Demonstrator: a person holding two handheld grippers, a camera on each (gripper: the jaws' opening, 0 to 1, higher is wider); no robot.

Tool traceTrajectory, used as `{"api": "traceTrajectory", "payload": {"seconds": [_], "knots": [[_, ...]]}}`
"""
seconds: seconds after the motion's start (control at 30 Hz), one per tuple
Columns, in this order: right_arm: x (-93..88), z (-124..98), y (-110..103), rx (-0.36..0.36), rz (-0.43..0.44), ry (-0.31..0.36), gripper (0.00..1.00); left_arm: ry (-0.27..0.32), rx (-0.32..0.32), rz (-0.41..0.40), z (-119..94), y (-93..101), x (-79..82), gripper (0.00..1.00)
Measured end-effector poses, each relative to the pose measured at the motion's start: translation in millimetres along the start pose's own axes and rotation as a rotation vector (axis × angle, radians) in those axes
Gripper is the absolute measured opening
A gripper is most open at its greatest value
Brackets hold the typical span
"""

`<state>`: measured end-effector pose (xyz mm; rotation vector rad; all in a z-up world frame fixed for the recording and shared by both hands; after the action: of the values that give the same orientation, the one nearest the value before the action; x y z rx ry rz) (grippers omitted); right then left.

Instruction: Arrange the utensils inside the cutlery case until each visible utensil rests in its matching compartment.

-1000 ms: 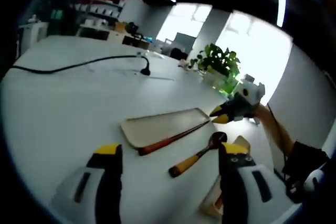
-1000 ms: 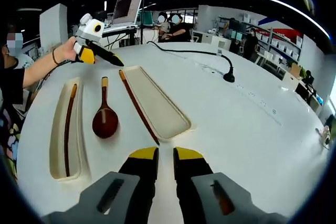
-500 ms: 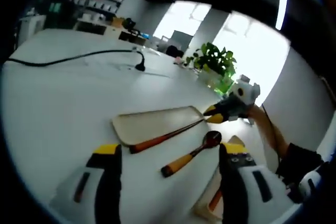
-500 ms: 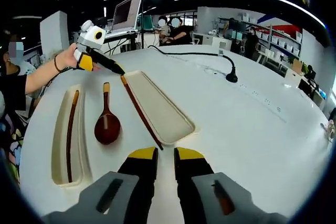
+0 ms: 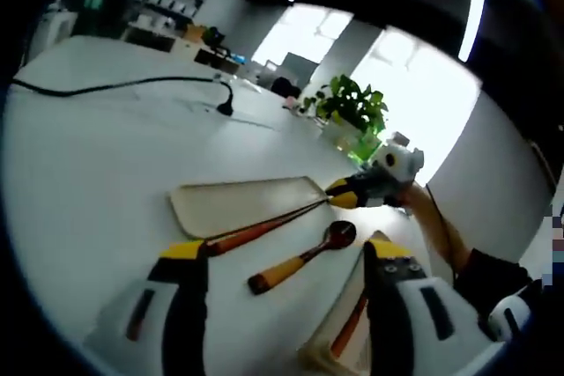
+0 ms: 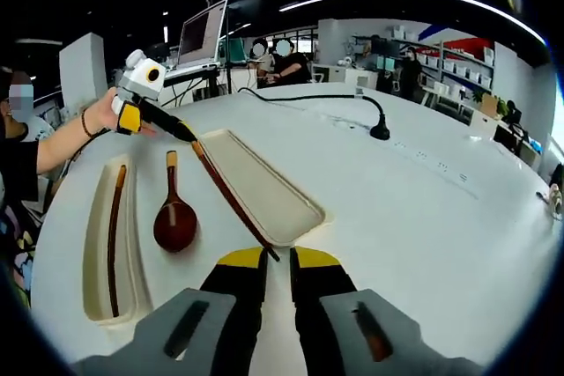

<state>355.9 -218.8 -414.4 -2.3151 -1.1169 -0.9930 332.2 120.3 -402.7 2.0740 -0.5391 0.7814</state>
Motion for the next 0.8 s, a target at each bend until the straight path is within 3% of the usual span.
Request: {"api": "traceTrajectory", "payload": {"seconds": [0.57,0.67,0.8], "knots": [[-3.7,-4.3,-6.7,0.014,0.001,-0.019,0.07,0.029,-0.026,-0.026,1.7,5.7,-12.6,0.69],[-3.3,-4.5,-12.7,-0.004,-0.075,-0.038,0.07,0.032,-0.036,-0.026,1.7,5.8,-13.8,0.68],[-2.7,-5.7,-17.9,0.009,-0.073,-0.048,0.08,0.039,-0.037,-0.01,0.8,9.0,-18.8,0.68]]}}
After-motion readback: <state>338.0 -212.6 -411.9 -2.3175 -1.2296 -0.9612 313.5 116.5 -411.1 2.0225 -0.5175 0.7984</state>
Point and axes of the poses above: the point that each gripper's makers call its tool centre point, and the gripper's own axes: z roughly forward along the fingers, y roughly to its right, x roughly out of its top, the point moved 10 cm from there along -z, roughly backward along the fingers, and after that the axes turned 10 degrees about -y, right-handed, at the moved point
